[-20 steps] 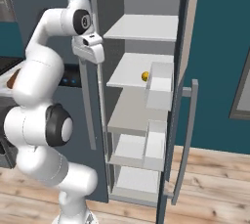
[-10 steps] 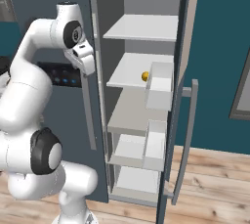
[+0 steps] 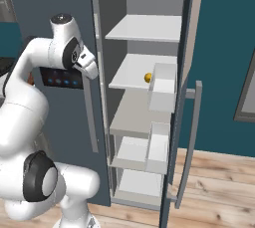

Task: Retrieve a lemon from the fridge and place it on the cutting board with the fish.

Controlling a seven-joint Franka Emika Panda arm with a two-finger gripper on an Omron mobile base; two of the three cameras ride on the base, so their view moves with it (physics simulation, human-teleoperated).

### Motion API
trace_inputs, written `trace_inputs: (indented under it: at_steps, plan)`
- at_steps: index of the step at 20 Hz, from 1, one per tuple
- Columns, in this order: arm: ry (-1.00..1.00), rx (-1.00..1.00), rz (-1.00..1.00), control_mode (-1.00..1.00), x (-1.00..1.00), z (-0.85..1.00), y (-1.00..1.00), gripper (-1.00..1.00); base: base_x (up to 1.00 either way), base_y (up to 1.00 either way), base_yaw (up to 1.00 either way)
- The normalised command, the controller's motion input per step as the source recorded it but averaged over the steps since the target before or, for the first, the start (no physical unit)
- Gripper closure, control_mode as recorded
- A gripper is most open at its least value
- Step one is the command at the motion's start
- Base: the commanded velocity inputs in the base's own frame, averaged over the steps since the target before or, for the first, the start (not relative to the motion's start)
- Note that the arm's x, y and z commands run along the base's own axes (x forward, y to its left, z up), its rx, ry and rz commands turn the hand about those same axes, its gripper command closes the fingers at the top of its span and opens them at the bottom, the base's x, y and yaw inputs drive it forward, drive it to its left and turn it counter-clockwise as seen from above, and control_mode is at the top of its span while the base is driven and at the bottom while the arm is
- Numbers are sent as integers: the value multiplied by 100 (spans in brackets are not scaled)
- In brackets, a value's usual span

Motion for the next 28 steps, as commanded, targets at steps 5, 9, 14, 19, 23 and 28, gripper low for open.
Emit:
trace_inputs:
  at_steps: [5,9,14,19,23,28]
  plan:
    - [-9,-16,37,-100,19,2,5,-100,0,0,0]
    - [-4,-29,6,-100,24,12,0,-100,0,0,0]
    - [-6,-14,-9,-100,22,-20,15,-100,0,0,0]
    - [-7,0,-2,-100,14,-2,14,-100,0,0,0]
    - [-4,0,1,-100,22,0,34,-100,0,0,0]
    - [-7,0,11,-100,42,-1,17,-100,0,0,0]
